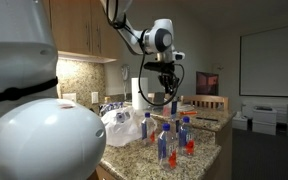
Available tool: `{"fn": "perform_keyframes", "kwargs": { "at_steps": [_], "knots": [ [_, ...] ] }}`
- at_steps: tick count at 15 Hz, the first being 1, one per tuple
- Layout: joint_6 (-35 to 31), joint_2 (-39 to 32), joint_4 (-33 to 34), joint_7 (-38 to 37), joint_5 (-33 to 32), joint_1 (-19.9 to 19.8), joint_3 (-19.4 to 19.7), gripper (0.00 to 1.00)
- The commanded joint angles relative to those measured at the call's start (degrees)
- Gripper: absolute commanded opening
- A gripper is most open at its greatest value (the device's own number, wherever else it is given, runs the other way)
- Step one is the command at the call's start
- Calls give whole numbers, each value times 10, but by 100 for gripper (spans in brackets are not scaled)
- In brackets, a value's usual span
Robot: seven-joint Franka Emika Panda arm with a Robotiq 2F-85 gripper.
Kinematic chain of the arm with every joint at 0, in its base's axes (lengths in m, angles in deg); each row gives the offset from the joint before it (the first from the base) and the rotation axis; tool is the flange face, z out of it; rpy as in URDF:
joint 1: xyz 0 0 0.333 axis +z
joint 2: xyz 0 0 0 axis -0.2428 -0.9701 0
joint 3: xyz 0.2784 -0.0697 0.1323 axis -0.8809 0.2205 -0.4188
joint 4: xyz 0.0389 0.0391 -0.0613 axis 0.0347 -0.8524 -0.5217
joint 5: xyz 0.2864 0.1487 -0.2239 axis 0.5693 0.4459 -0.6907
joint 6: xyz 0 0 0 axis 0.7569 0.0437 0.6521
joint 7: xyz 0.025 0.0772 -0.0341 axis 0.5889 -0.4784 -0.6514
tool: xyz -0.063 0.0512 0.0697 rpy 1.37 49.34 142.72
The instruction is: Put the water bottles on the counter in the plastic bag
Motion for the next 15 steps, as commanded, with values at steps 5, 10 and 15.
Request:
{"fn": "perform_keyframes", "kwargs": {
  "at_steps": [5,10,15],
  "knots": [
    [16,-68,102,109,127,53,-7,8],
    [56,-156,149,152,225,72,-24,8],
    [133,-215,201,173,295,64,-46,8]
  ]
}}
